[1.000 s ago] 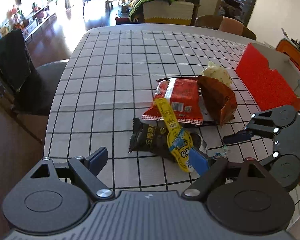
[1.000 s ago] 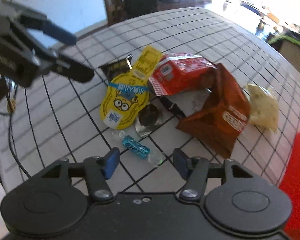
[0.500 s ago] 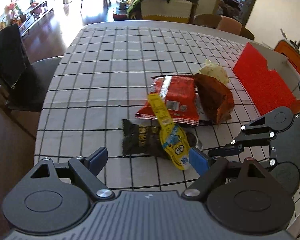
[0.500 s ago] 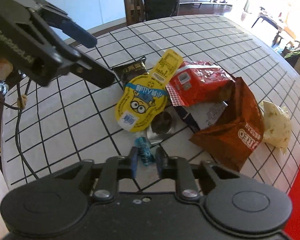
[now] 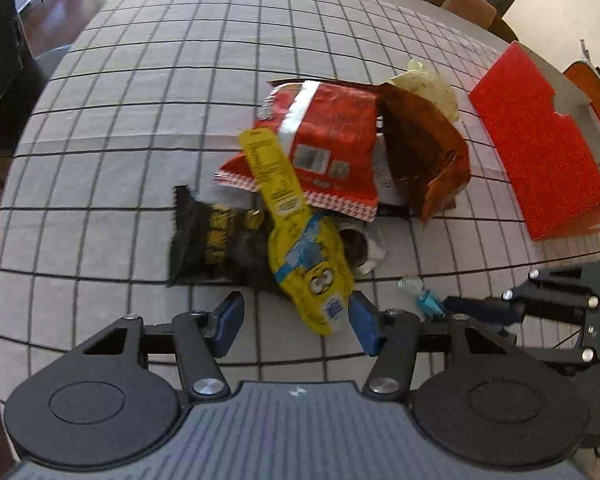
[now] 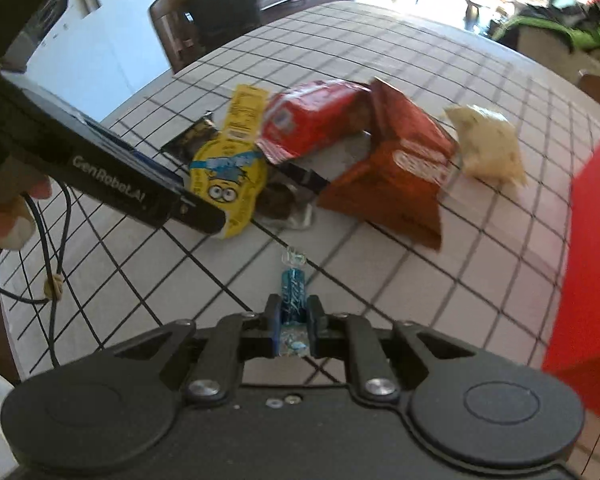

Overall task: Organize snacks
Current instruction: 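Grasp the small teal bottle with right tool while left tool approaches yellow minion packet, then carry the teal bottle over the box with right tool while left tool grasps yellow minion packet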

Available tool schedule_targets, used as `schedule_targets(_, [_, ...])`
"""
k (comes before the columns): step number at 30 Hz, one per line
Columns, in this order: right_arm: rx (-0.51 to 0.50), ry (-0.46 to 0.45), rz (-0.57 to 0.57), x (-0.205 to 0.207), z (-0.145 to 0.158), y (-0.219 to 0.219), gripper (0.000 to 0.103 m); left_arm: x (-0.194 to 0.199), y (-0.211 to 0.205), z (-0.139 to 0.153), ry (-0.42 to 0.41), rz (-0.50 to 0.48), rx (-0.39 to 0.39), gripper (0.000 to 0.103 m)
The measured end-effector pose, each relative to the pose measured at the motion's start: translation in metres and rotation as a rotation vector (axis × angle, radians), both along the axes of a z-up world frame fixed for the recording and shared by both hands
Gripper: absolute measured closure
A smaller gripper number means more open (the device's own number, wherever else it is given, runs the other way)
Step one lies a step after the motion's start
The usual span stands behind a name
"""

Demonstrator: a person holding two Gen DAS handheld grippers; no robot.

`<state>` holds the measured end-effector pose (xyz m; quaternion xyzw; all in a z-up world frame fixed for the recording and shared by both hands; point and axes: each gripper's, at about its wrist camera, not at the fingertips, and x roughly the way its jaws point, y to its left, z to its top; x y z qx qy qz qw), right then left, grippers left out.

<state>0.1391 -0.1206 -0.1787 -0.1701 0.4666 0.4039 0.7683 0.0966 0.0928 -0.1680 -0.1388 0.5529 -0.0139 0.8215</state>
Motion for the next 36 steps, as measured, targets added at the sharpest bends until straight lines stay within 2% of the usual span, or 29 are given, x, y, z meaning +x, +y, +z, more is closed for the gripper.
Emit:
schedule_targets(3, [0.014,0.008,-0.032,-0.001,0.000,-0.008,0.092,0.006,-0.006,0.000,0.002,0.016,-0.009,0.049])
schedule_targets(5, [0.016,0.003,-0.046,-0.002,0.000,-0.012,0.092,0.009,-0.010,0.000,0.003,0.027,0.016,0.054])
schedule_targets(6, [0.017,0.001,-0.050,-0.003,0.000,-0.013,0.092,0.011,-0.013,0.000,0.003,0.026,0.028,0.062])
schedule_targets(8, [0.017,-0.003,-0.064,-0.004,0.000,-0.015,0.092,0.014,-0.016,0.000,0.006,0.028,0.025,0.067])
schedule_targets(9, [0.019,-0.003,-0.071,-0.004,0.001,-0.017,0.092,0.016,-0.018,0.000,0.009,0.029,0.021,0.074])
schedule_targets(10, [0.021,-0.003,-0.078,-0.005,0.001,-0.019,0.092,0.016,-0.019,0.000,0.008,0.020,0.010,0.086])
schedule_targets(13, [0.036,0.004,-0.109,-0.006,0.005,-0.027,0.092,0.013,-0.016,0.000,0.001,0.021,-0.024,0.093])
schedule_targets(16, [0.057,0.015,-0.142,-0.004,0.010,-0.036,0.092,0.007,-0.015,0.003,-0.003,0.031,-0.008,0.093])
schedule_targets(22, [0.118,0.031,-0.194,-0.006,0.029,-0.059,0.092,-0.019,-0.010,0.014,-0.019,0.069,-0.029,0.093])
schedule_targets(28, [0.171,-0.017,-0.221,-0.012,0.057,-0.082,0.092,-0.033,-0.027,0.045,-0.090,0.071,-0.017,0.093])
schedule_targets(36, [0.269,-0.086,-0.302,0.008,0.096,-0.128,0.092,-0.023,-0.074,0.090,-0.162,0.037,0.002,0.093])
